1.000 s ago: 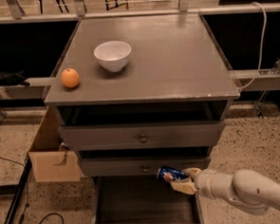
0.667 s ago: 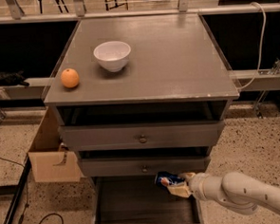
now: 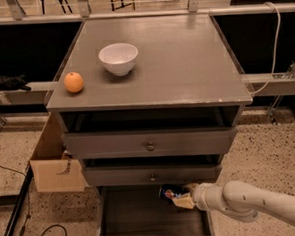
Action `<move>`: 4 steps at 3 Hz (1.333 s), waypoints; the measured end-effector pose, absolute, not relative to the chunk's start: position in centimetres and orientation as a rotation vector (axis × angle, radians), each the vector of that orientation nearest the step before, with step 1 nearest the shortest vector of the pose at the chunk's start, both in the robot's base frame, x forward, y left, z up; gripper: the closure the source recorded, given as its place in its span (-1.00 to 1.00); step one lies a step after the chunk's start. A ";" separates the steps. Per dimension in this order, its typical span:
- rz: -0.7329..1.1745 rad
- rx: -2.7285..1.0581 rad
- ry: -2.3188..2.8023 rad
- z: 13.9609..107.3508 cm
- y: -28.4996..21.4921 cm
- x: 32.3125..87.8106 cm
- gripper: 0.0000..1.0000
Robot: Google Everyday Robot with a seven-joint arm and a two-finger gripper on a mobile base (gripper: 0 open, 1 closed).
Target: Place pepsi can into bottom drawer
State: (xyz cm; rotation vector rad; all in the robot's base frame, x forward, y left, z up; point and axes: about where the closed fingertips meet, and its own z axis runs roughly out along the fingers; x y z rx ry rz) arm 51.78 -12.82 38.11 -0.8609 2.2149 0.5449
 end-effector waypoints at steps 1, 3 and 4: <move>0.550 -0.890 2.215 37.6 -11.6 51.1 1.00; 0.597 -0.918 2.271 32.8 -9.0 50.4 1.00; 0.653 -0.916 2.268 30.5 -8.4 49.8 1.00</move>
Offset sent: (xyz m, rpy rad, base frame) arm -0.0176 0.0400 -0.0563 -0.0376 0.0910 0.0661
